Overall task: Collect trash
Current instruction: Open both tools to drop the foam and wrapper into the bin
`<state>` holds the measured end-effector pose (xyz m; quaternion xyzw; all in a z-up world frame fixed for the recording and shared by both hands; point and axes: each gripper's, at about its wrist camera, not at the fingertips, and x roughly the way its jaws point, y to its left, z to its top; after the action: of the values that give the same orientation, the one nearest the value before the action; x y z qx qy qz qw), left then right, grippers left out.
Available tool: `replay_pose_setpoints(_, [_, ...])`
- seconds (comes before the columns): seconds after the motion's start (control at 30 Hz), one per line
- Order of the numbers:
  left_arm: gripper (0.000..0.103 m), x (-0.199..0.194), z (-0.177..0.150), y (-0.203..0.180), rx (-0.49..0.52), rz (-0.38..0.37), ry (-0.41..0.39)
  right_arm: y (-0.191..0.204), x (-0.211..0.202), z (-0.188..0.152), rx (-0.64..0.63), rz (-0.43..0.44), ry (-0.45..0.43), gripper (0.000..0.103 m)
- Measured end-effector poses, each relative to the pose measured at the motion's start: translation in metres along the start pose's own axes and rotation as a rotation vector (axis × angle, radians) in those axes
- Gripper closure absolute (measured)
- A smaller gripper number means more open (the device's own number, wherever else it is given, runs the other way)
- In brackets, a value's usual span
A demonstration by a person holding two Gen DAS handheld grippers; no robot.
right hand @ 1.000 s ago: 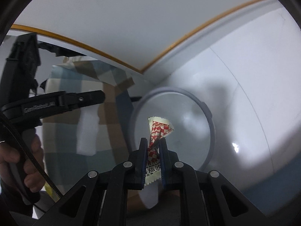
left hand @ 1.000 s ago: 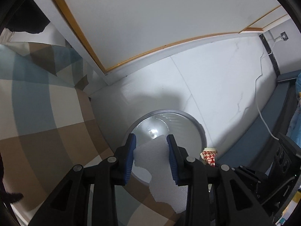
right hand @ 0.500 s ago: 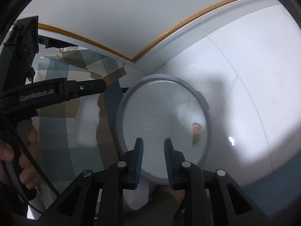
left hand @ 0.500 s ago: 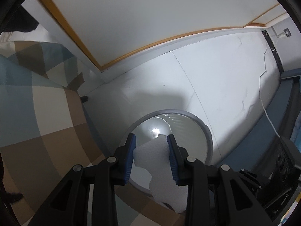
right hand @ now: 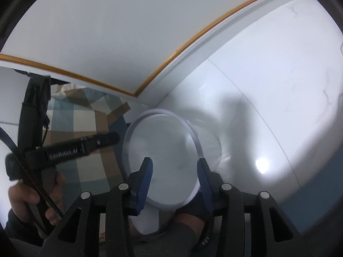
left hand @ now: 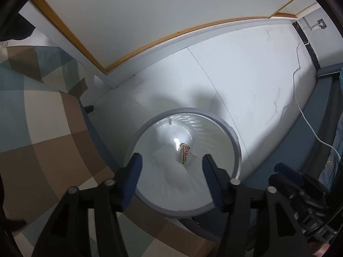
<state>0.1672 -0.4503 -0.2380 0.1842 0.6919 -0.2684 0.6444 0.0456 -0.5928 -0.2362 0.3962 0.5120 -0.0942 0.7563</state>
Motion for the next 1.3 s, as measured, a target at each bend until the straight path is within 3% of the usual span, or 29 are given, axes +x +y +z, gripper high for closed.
replay_pose_setpoints(0.2, [0.048,-0.026,-0.011,0.002,-0.038,0.011,-0.065,-0.001,-0.018,0.003,0.017,-0.009,-0.044,0.059])
replay_pose_setpoints(0.53, [0.048,-0.114,-0.042,0.006,-0.062,0.061,-0.330,0.018,-0.059,0.005,-0.011,-0.058,-0.130,0.049])
replay_pose_setpoints(0.7, [0.047,-0.157,-0.065,0.015,-0.082,0.064,-0.443,0.046,-0.094,0.005,-0.047,-0.054,-0.216,0.045])
replay_pose_setpoints(0.8, [0.046,-0.184,-0.081,0.022,-0.089,0.078,-0.512,0.073,-0.125,0.003,-0.110,-0.070,-0.297,0.041])
replay_pose_setpoints(0.9, [0.027,-0.216,-0.106,0.038,-0.118,0.097,-0.589,0.108,-0.157,-0.001,-0.191,-0.114,-0.381,0.040])
replay_pose_setpoints(1.03, [0.025,-0.245,-0.142,0.068,-0.174,0.133,-0.688,0.170,-0.200,-0.017,-0.353,-0.122,-0.511,0.035])
replay_pose_setpoints(1.3, [0.022,-0.295,-0.207,0.123,-0.288,0.208,-0.831,0.272,-0.237,-0.064,-0.541,0.017,-0.635,0.022])
